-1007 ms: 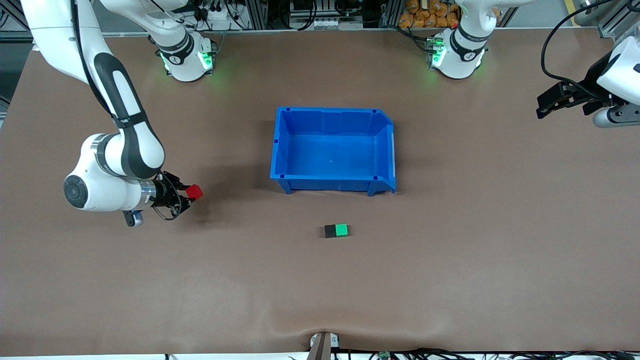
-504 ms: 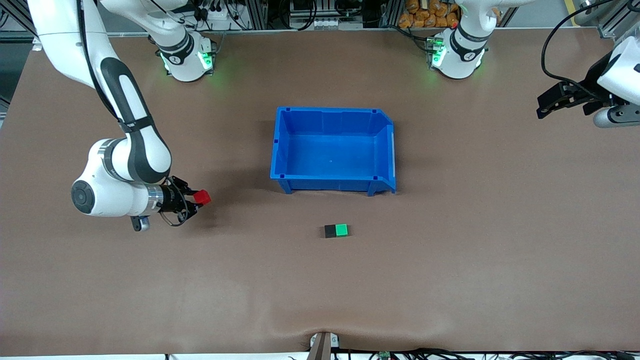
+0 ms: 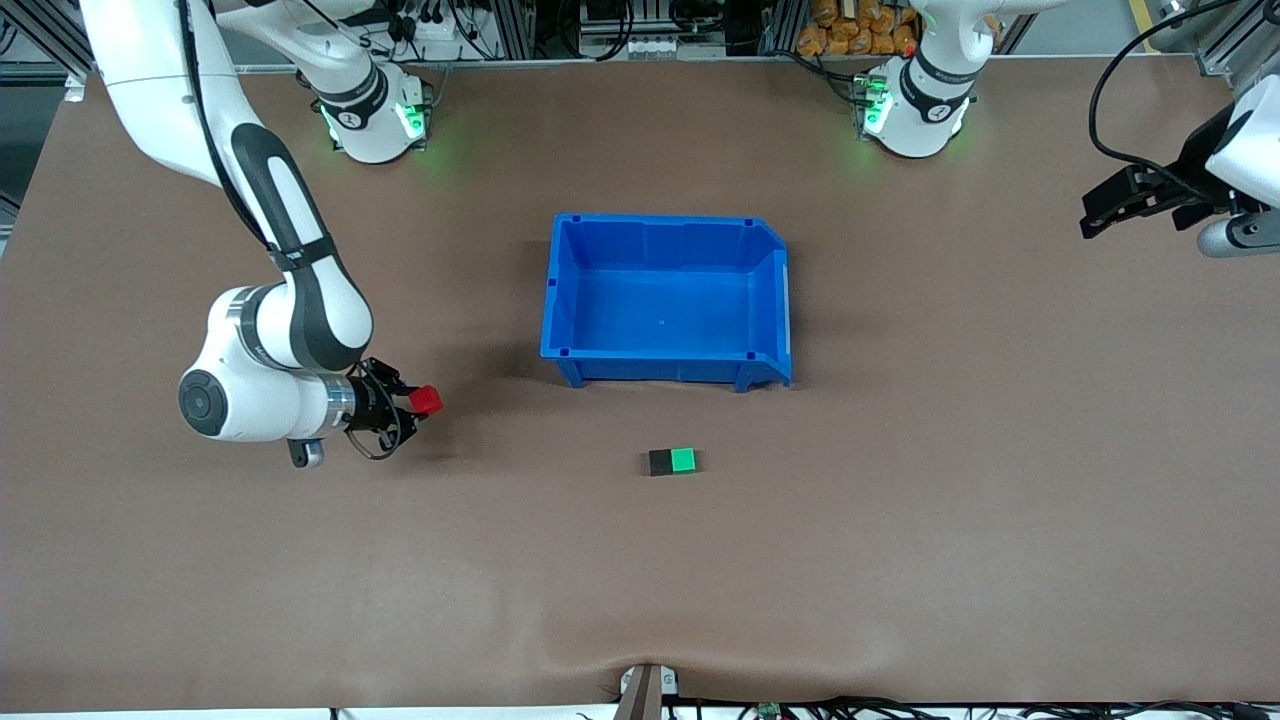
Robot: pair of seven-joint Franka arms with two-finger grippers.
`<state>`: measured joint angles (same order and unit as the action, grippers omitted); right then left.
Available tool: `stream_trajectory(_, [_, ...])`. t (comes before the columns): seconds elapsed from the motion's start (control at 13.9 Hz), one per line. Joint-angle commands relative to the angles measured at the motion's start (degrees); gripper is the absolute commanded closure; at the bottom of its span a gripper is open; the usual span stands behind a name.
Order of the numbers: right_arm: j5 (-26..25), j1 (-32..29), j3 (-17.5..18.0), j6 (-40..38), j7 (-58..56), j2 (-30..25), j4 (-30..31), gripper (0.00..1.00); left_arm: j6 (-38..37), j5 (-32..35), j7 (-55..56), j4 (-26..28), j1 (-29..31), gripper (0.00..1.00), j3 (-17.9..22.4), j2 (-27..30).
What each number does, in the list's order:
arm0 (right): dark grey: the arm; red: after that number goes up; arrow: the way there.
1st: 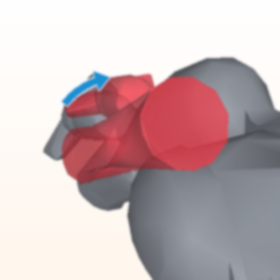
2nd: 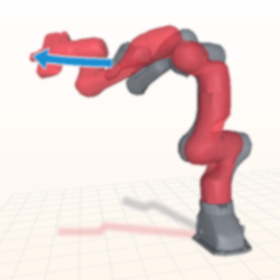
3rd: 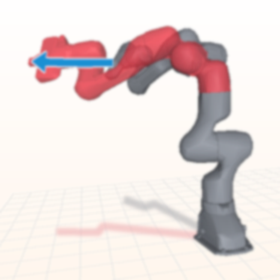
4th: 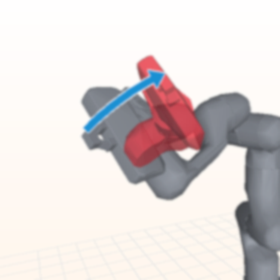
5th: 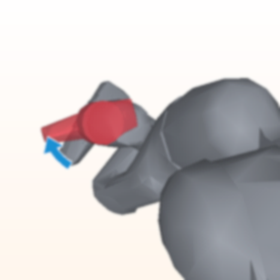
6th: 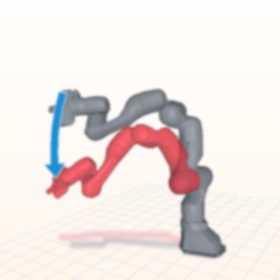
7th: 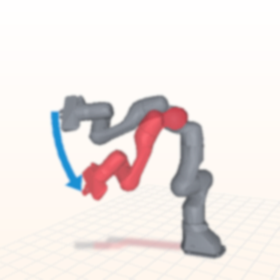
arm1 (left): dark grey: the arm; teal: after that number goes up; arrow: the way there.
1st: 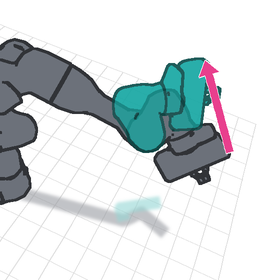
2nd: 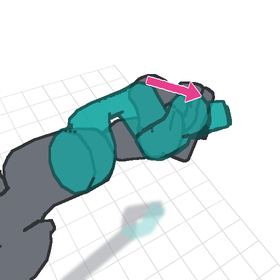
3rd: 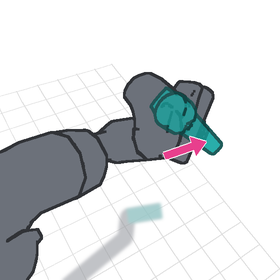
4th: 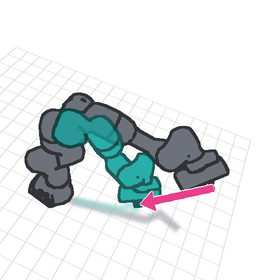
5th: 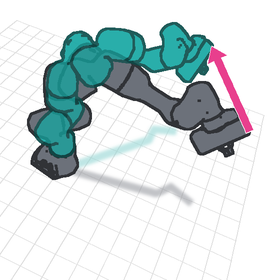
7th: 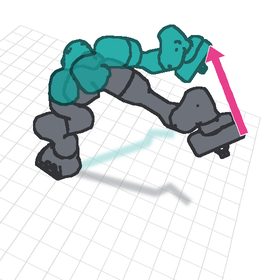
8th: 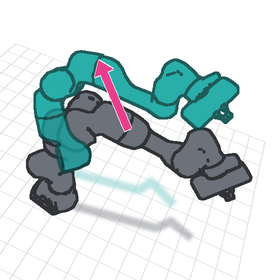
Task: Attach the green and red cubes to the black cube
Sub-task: 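Lift the red cube with the right gripper toward the black cube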
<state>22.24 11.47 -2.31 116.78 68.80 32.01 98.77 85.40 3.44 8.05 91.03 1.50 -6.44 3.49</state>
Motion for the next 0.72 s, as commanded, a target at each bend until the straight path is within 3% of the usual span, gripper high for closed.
stream_trajectory(0.0, [0.9, 1.5, -0.4, -0.3, 1.6, 1.8, -2.8, 1.00, 0.3, -0.4, 0.0, 0.5, 0.3, 0.00, -0.1, 0.7])
stream_trajectory(0.65, [2.7, 3.8, -0.4, 0.6, 6.3, 4.5, -7.0, 1.00, 0.2, -0.4, 0.0, 0.5, 0.3, 0.00, -0.1, 0.8])
